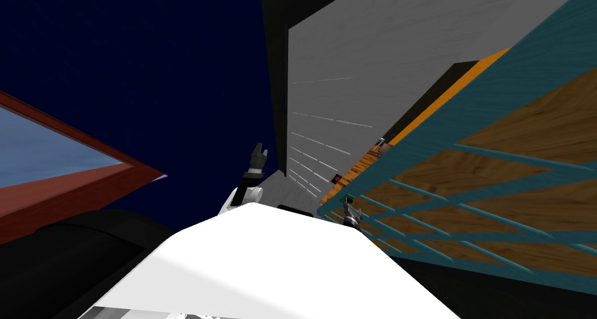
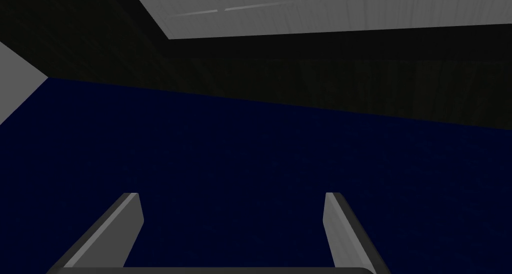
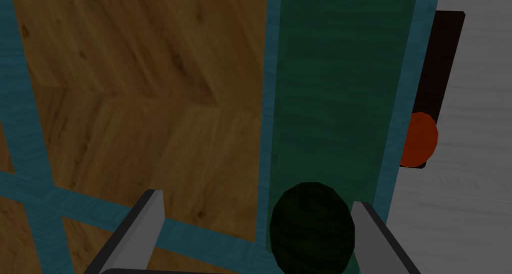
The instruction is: Pull the door open
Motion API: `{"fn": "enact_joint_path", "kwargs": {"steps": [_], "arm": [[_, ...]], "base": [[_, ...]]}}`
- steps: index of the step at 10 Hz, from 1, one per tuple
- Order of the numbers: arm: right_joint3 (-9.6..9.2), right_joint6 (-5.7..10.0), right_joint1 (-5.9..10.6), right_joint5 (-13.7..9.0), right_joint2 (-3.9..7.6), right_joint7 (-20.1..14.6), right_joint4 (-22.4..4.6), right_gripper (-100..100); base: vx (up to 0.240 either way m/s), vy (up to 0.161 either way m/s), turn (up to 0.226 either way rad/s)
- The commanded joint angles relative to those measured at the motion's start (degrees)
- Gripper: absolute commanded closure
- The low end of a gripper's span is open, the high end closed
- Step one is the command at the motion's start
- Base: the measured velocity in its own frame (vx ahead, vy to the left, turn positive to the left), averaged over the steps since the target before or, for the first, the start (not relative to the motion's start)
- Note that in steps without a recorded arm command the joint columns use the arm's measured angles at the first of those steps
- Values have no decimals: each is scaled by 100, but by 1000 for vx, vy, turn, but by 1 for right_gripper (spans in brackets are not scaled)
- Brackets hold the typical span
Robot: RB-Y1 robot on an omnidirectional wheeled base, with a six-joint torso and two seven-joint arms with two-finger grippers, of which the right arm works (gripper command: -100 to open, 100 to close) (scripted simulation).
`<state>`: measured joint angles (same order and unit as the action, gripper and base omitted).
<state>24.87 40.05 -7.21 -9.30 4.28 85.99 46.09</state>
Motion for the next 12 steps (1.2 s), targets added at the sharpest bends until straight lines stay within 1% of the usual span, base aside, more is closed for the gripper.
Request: {"fn": "enact_joint_path", "kwargs": {"steps": [1, 2, 3, 4, 5, 10, 11, 12], "arm": [[159, 71, -79, -60, 149, -13, -286, 100], [159, 71, -79, -60, 149, -13, -398, 100], [159, 71, -79, -60, 149, -13, -398, 100], [16, 287, 163, -25, 118, -274, -501, 100], [14, 288, 158, -31, 121, -356, -500, 100], [-10, 306, 117, -89, 147, -1156, -483, 100], [-10, 306, 117, -89, 147, -1156, -483, 100], [-14, 310, 110, -100, 152, -1310, -479, 100]], "base": [[8, 15, 28], [0, 0, 0], [1, -5, -30], [-18, 31, 79], [-30, 22, 71], [-33, -9, 46], [-16, -8, -3], [-22, -3, 31]]}}
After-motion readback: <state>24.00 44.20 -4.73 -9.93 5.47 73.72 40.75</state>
